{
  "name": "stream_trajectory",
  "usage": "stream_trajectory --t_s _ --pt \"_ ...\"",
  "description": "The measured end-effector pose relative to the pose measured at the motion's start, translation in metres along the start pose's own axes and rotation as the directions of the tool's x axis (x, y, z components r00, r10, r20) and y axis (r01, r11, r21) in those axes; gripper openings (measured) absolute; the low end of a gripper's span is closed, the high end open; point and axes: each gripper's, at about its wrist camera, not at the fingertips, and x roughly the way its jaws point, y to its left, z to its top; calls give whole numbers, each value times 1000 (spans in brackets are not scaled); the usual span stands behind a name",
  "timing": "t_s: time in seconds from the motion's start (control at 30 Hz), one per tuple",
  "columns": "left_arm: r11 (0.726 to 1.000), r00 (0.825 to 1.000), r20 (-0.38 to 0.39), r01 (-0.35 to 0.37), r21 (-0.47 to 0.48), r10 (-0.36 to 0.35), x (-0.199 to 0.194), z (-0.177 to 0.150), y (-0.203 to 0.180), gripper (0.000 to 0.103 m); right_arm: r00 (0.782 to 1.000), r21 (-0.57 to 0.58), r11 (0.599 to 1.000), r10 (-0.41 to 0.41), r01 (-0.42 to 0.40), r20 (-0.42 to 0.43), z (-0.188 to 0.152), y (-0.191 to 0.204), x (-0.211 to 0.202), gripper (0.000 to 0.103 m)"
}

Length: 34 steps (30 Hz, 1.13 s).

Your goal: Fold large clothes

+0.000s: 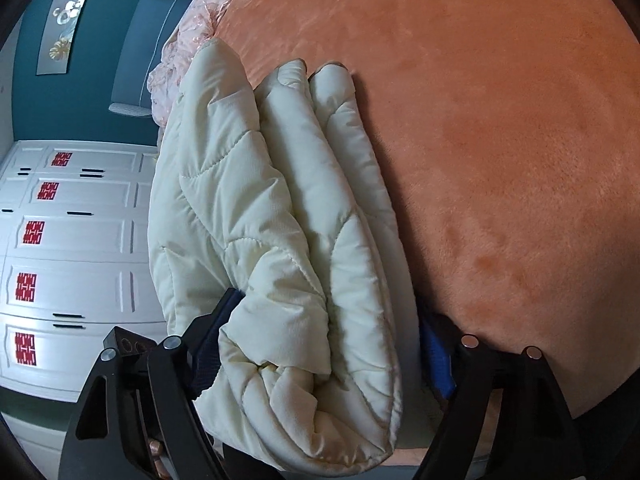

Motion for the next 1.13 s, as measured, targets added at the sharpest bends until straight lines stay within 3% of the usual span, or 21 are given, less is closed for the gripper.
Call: stream_trajectory --t_s 0.03,0.1,0.2,0.27,0.33,0.43,0.53,0.63,0.7,0.77,0.9,1.03,1.1,1.13 --pt "1000 1000 9 -14 17 14 -3 -1 -5 97 1000 -6 1000 8 -8 -5 1 1 0 64" --pt "997 999 39 -40 64 37 -11 -1 -18 84 1000 -51 999 -12 13 9 2 13 -2 47" --pt "967 986 135 -124 221 96 -34 -3 -48 68 990 -223 966 -114 131 88 -7 54 -15 34" --pt "935 972 200 -182 303 125 -48 -1 -62 64 965 -384 890 -187 245 183 -19 95 -19 32" --pt "909 952 268 -236 343 145 -65 2 -69 63 943 -497 809 -208 315 258 -31 132 -16 32" --pt "900 923 355 -274 339 147 -93 11 -58 63 938 -587 744 -161 320 307 -41 171 -5 31" --pt "895 897 410 -313 318 168 -116 25 -31 63 955 -622 735 -124 271 271 -42 191 21 31" --pt "871 881 407 -381 309 241 -118 36 3 63 958 -642 713 -178 283 224 -51 196 68 31" --pt "873 889 360 -394 287 282 -107 39 29 64 949 -642 699 -240 314 204 -62 188 96 33" --pt "895 902 331 -367 253 276 -97 38 53 66 945 -636 699 -249 328 214 -71 178 104 35" --pt "882 881 372 -399 251 293 -91 26 58 72 955 -611 734 -245 296 168 -71 166 94 43" --pt "875 869 361 -432 220 338 -102 25 50 77 959 -544 794 -268 271 87 -61 159 65 45" --pt "867 852 367 -461 189 373 -114 20 47 78 954 -531 797 -284 289 93 -64 155 42 46" --pt "853 832 381 -492 173 403 -121 17 44 78 948 -538 784 -295 310 117 -67 156 31 46"
